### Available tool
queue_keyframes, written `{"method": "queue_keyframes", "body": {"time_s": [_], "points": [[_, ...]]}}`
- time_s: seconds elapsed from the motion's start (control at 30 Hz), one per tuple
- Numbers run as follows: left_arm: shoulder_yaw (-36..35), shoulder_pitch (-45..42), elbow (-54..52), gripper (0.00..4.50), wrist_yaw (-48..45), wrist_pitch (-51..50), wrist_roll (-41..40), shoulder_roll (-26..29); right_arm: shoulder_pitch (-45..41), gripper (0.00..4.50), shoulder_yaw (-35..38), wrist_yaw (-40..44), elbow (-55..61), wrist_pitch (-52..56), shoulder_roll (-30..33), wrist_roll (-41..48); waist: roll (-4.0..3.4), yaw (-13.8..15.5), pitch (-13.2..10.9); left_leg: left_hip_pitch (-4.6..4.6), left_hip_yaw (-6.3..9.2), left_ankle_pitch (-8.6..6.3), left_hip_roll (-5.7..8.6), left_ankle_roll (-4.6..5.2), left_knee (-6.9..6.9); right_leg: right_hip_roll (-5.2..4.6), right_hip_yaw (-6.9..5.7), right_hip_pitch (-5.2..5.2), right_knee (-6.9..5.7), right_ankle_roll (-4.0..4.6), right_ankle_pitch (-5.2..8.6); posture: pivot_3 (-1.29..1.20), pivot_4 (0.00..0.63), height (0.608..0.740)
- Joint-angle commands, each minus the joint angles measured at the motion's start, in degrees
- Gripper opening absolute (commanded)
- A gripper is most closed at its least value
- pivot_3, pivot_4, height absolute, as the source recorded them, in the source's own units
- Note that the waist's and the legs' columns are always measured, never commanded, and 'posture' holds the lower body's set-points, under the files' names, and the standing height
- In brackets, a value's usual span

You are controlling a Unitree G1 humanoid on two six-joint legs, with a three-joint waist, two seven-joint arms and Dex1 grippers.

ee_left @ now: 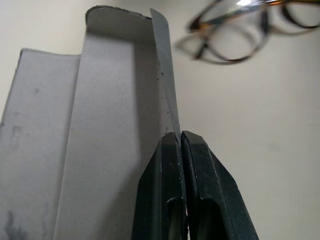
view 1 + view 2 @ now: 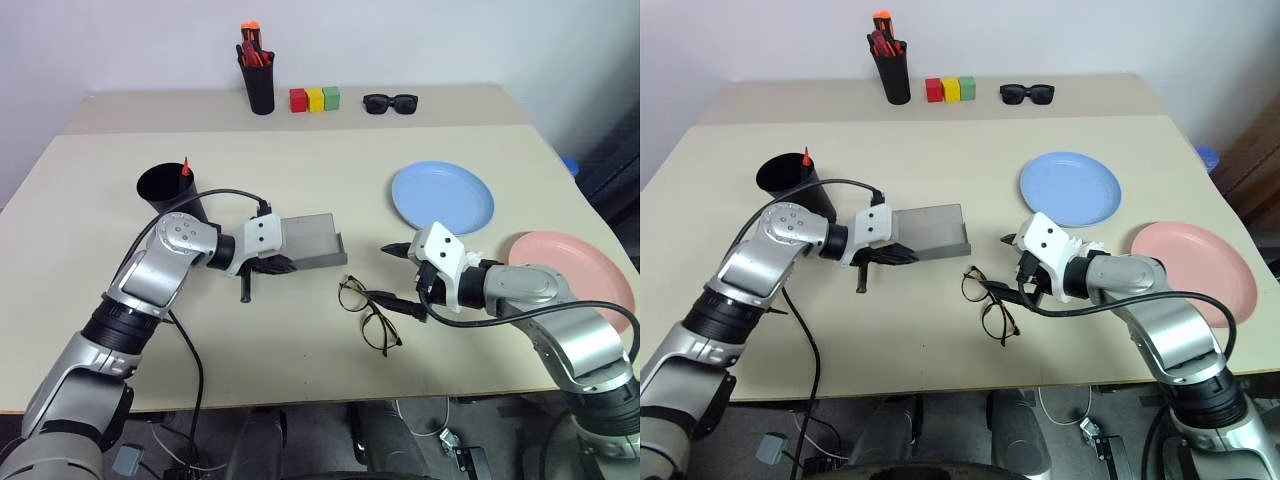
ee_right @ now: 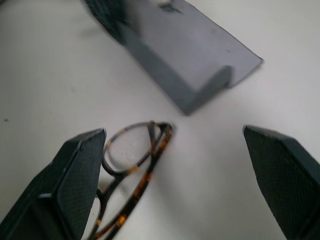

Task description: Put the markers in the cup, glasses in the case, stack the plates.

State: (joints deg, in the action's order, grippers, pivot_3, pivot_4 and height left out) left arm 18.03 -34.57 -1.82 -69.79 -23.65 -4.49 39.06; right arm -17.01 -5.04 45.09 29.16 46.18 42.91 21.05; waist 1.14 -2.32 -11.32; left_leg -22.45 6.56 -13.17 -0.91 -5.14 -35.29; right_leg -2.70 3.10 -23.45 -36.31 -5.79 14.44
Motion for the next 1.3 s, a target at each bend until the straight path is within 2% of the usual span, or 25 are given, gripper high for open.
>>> {"method": "queue_keyframes", "body": {"time_s": [0.03,0.1,0.23,0.47,0.57,0.67,0.8,0.83,1.0,1.13,1.2,1.3], "points": [[-0.2,0.0,-2.2,1.35,1.6,0.7,1.6,1.2,-0.7,4.5,0.1,-0.8,2.6,5.1,1.3,1.4,0.0,0.0,0.0,0.0,0.0,0.0,0.0,0.0,0.0,0.0,0.0,0.0,0.0,0.0,0.0,0.0,0.15,0.74],[-0.7,-0.4,-0.6,2.26,4.2,3.5,3.1,0.5,-0.4,4.5,0.0,-1.2,3.3,7.9,1.2,2.4,0.0,0.0,0.0,0.01,0.0,0.0,-0.01,0.0,0.02,0.02,-0.01,-0.02,-0.01,0.0,0.0,0.0,0.15,0.74],[-2.1,-0.5,-0.4,2.26,5.6,6.3,3.4,1.2,0.0,4.5,0.5,-3.0,5.1,13.1,-1.0,5.3,0.0,-0.1,0.0,0.01,0.0,-0.01,-0.01,0.01,0.03,0.02,-0.01,-0.02,0.0,-0.02,-0.01,0.0,0.15,0.74],[-8.1,7.1,-10.7,2.26,8.2,3.8,-0.7,3.2,-0.3,4.5,2.0,-8.1,6.0,23.0,-5.6,9.7,-0.01,-0.1,0.0,0.01,0.0,-0.01,-0.02,0.02,0.05,0.01,0.01,-0.03,0.0,-0.04,-0.02,0.0,0.15,0.74],[-9.4,10.6,-14.7,2.3,8.9,2.2,-1.9,4.2,-0.9,3.67,2.3,-9.9,5.1,26.0,-7.5,11.0,-0.01,-0.1,0.0,0.02,0.0,-0.01,-0.01,0.02,0.05,0.01,0.0,-0.03,-0.01,-0.03,-0.01,0.0,0.15,0.74],[-10.5,12.6,-16.8,2.3,10.0,0.8,-2.3,5.0,-1.2,2.27,1.9,-10.9,4.5,27.4,-7.9,11.3,-0.01,0.0,0.0,0.01,0.0,-0.01,-0.01,0.02,0.04,0.01,0.0,-0.02,0.0,-0.01,0.0,0.0,0.15,0.74],[-12.6,15.5,-18.7,2.3,11.5,-0.7,-3.0,6.1,-1.4,0.19,1.2,-11.1,4.2,28.2,-6.9,11.6,-0.01,-0.1,0.0,0.01,0.0,-0.01,-0.01,0.02,0.04,0.01,0.0,-0.03,0.01,-0.01,0.0,0.0,0.15,0.74],[-13.0,16.1,-19.0,2.3,11.8,-1.0,-3.2,6.3,-1.5,0.08,1.0,-11.1,4.2,28.2,-6.7,11.6,-0.01,-0.1,0.0,0.02,0.0,-0.02,-0.02,0.03,0.05,0.01,0.0,-0.03,0.01,0.0,0.0,0.0,0.15,0.74],[-15.9,18.4,-18.6,2.3,13.8,-1.5,-4.2,6.8,-3.1,0.08,0.7,-10.5,5.5,27.5,-4.4,11.7,-0.01,-0.1,0.0,0.02,-0.01,-0.02,-0.02,0.03,0.04,0.01,0.0,-0.03,0.01,0.01,0.01,0.0,0.15,0.74],[-23.8,23.5,-15.7,2.3,17.3,-2.5,-6.8,6.3,-9.9,0.08,-1.2,-4.3,10.0,16.4,2.1,9.5,-0.14,-0.5,-0.1,0.02,-0.1,-0.02,-0.02,0.03,0.07,0.01,0.05,-0.11,0.01,0.01,0.01,0.0,0.15,0.74],[-26.2,25.9,-15.6,2.3,18.4,-3.5,-7.5,6.5,-15.0,0.08,-4.5,-3.2,7.2,9.9,2.2,5.7,-0.14,-0.9,-0.1,0.06,-0.1,-0.03,-0.07,0.04,0.1,0.04,0.03,-0.13,-0.01,-0.17,0.11,0.0,0.15,0.74],[-29.1,29.9,-16.3,2.3,19.4,-4.0,-8.3,6.8,-25.0,0.08,-13.0,-1.7,-2.3,-1.2,-0.4,-3.6,-0.14,-1.1,-0.1,0.06,-0.1,-0.03,-0.08,0.04,0.1,0.03,0.01,-0.12,0.01,-0.18,0.12,0.0,0.15,0.74]]}}
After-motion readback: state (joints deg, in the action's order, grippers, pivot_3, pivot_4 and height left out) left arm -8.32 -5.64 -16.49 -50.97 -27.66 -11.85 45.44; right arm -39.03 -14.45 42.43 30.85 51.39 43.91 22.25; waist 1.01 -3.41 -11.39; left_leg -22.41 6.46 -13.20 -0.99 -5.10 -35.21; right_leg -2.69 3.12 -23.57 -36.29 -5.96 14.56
